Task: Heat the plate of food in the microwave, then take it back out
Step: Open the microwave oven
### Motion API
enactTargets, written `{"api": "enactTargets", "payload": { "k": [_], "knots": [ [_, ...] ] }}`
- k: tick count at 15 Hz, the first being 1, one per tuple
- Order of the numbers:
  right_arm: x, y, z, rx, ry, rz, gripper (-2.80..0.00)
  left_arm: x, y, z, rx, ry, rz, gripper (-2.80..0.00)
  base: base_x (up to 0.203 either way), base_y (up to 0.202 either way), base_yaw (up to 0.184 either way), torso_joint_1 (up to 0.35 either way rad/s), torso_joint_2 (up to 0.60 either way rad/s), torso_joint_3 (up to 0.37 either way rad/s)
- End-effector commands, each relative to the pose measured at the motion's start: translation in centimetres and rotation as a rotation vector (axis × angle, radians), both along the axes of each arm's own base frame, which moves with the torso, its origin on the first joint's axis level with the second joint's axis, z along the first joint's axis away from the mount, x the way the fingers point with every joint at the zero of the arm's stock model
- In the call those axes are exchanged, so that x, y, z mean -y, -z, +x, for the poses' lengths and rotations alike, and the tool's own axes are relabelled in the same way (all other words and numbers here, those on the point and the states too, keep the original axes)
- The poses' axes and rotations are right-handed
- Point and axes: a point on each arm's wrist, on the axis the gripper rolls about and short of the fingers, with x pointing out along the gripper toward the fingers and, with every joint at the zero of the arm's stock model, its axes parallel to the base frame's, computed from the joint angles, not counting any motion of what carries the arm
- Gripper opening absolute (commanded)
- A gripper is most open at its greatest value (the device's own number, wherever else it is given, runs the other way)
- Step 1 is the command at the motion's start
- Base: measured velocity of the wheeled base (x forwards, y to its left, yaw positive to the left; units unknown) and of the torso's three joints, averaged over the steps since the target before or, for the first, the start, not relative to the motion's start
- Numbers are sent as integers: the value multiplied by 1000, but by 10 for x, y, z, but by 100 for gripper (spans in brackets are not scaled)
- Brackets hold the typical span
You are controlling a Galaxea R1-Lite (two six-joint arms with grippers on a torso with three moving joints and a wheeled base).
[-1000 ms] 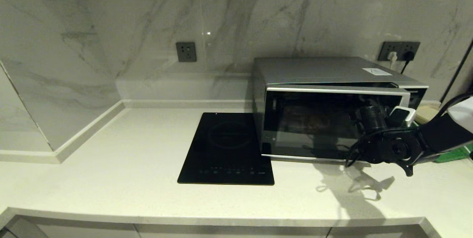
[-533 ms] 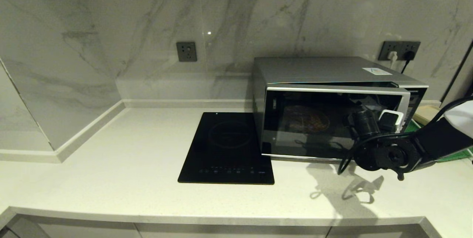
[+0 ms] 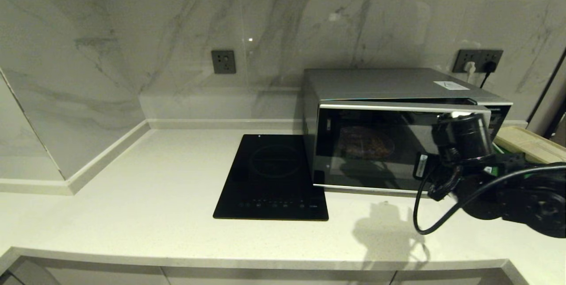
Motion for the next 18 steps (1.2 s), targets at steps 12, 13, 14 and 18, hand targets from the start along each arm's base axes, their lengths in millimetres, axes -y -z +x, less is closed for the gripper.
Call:
{"api": "enactTargets", "payload": {
  "k": [12, 13, 14, 18],
  "knots": [
    [108, -156, 84, 111, -24, 595, -280, 0, 0, 0, 1, -1, -1, -280, 0, 0, 0, 0, 0, 0],
    [121, -154, 85, 81, -62, 674, -280, 0, 0, 0, 1, -1, -1, -280, 0, 0, 0, 0, 0, 0],
    [133, -153, 85, 64, -78, 727, -280, 0, 0, 0, 1, -1, -1, -280, 0, 0, 0, 0, 0, 0],
    [153, -128, 103, 9, -18, 752, -280, 0, 0, 0, 0, -1, -1, -280, 0, 0, 0, 0, 0, 0]
  ]
}}
